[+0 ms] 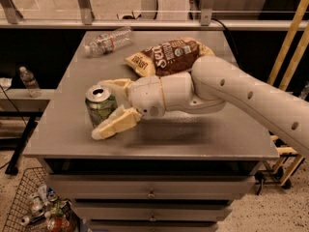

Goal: Knock green can over

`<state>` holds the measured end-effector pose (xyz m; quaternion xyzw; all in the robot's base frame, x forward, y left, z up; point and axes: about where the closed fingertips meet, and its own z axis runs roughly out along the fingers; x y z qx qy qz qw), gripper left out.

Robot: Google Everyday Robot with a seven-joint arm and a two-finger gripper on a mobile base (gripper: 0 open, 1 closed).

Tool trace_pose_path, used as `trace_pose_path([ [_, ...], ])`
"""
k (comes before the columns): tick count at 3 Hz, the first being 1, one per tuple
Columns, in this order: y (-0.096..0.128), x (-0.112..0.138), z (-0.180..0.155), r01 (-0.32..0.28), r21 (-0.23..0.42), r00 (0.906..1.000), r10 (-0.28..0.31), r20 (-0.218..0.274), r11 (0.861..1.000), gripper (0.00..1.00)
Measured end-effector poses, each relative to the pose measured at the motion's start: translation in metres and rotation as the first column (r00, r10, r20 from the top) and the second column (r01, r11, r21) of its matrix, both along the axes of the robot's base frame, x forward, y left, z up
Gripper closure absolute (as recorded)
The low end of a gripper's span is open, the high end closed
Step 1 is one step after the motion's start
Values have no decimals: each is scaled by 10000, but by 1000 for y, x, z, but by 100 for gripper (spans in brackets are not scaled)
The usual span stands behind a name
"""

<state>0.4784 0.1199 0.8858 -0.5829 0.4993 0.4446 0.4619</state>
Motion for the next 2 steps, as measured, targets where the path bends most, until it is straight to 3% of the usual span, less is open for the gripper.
trace_pose_path([
  [2,6,-1,1,-225,72,9997,225,-10,9997,65],
])
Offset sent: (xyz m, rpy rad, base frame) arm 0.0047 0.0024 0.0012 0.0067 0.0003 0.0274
